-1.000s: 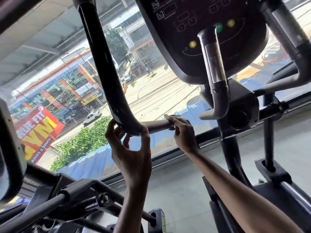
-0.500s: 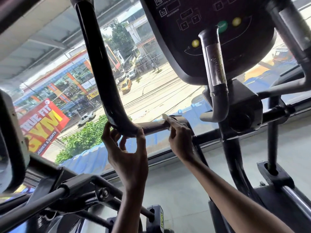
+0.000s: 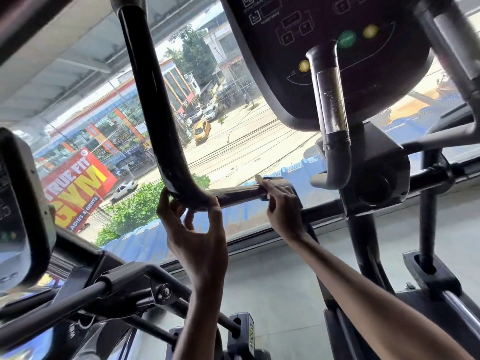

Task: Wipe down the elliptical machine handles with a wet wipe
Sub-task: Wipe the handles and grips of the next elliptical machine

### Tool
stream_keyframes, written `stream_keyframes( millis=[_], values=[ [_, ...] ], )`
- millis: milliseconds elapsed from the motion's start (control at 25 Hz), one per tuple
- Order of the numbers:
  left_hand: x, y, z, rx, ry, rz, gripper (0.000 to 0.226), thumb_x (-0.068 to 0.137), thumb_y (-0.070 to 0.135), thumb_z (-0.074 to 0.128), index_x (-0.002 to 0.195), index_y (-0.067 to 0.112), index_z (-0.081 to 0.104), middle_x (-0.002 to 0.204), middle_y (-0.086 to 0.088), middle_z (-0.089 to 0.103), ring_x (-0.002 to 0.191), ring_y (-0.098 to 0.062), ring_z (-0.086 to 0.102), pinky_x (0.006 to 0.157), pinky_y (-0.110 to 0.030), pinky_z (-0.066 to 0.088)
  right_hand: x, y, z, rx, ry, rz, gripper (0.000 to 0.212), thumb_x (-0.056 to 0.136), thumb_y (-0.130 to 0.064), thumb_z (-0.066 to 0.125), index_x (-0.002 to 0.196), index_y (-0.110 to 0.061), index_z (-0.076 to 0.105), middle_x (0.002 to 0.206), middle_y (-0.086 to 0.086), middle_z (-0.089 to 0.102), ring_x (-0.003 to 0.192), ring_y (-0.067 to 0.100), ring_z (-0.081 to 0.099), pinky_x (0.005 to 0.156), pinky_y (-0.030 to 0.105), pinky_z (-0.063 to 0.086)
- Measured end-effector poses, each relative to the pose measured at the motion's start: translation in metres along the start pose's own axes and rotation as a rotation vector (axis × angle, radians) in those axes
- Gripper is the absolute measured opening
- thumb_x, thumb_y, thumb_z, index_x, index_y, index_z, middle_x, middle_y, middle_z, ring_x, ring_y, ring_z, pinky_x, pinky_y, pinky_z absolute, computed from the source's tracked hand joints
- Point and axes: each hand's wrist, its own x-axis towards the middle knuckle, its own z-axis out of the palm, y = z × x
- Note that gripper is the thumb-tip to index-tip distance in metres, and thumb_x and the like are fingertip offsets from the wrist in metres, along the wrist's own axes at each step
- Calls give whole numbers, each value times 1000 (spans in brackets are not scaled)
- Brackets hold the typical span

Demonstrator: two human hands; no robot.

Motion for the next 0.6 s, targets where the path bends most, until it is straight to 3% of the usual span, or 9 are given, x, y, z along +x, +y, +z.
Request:
stream_keyframes(
  millis=[80,200,360,480,600],
  values=[
    [1,0,0,9,-1,-4,68,80,12,72,141,13,43,103,32,60,101,-10,60,90,-32,55,5,-24,-10,40,10,16,49,89,9,56,129,-16,67,103,2,77,92,23,69,87,24,50],
    [2,2,-3,1,-22,4,62,81,20,70,138,13,46,103,31,62,101,-6,61,87,-27,54,-6,-79,-28,228,57,-107,39,95,3,57,126,-17,68,120,-6,71,108,17,67,96,17,46],
    [6,4,-17,12,-43,30,48,89,33,57,132,12,55,106,25,67,97,-1,64,83,-24,54,-32,-98,-39,281,24,-416,45,92,11,58,135,-2,59,138,9,61,119,24,62,105,28,47],
    [10,3,-23,55,-36,45,51,90,31,59,134,6,57,113,18,66,97,-8,65,83,-35,56,-26,-79,-38,118,24,-280,53,88,11,60,138,-6,57,136,5,64,115,24,63,102,30,50],
    [11,4,-24,69,-35,61,51,90,29,61,136,9,55,122,21,61,102,-9,64,85,-29,54,-18,-109,-43,230,25,-153,44,92,0,62,134,-13,61,123,-2,71,108,17,66,96,19,49]
  ],
)
